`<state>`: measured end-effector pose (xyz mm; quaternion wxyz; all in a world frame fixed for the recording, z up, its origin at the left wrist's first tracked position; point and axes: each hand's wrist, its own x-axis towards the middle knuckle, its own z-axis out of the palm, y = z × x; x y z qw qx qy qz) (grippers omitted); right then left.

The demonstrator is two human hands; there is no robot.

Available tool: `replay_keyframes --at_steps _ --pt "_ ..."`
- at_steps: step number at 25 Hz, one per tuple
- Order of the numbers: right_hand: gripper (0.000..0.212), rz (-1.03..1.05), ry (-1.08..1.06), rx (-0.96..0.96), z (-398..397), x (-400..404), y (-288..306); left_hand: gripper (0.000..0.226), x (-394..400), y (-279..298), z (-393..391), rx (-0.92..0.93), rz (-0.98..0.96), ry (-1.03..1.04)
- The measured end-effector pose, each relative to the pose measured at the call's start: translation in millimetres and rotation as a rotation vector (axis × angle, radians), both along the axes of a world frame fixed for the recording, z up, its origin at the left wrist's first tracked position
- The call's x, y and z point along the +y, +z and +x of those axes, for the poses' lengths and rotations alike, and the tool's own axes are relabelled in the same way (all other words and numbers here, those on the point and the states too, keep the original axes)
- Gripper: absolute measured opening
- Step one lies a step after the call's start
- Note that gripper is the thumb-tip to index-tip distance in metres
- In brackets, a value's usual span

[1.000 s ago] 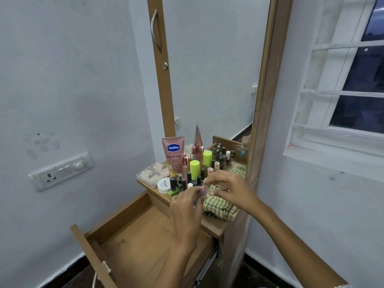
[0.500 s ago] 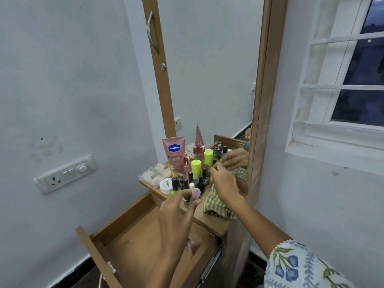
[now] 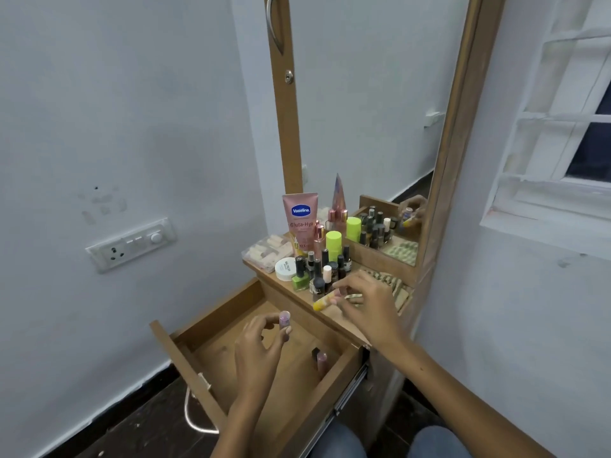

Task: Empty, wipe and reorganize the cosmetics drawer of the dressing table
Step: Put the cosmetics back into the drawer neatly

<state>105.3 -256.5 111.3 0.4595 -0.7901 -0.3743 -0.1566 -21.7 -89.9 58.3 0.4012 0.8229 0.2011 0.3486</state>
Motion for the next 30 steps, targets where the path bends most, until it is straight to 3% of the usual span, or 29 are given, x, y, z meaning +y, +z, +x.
replay_keyframes --at_steps 7,11,16,22,27,30 --pt "0.029 -0.318 0.054 0.134 -21.2 44.1 -23.8 0.016 2.8 -24.6 -6.7 0.09 -0.036 0.071" --pt "0.017 -0.579 0.017 0.04 -27.7 60.2 -42.5 0.017 0.8 -24.1 -6.2 0.08 -0.063 0.1" --pt "0.017 -0.731 -0.014 0.064 -30.6 66.6 -56.0 0.012 0.3 -25.6 -4.4 0.111 -0.053 0.117" --pt "0.017 -0.728 -0.024 0.084 -32.7 64.1 -64.3 0.014 0.5 -26.4 -2.7 0.113 -0.085 0.123" --pt "0.032 -0.642 -0.008 0.128 -33.4 53.3 -60.1 0.039 0.6 -25.9 -3.2 0.177 -0.037 0.071" --pt "0.028 -0.513 -0.036 0.207 -31.9 38.7 -52.6 0.031 4.0 -23.4 4.1 0.239 0.02 0.056"
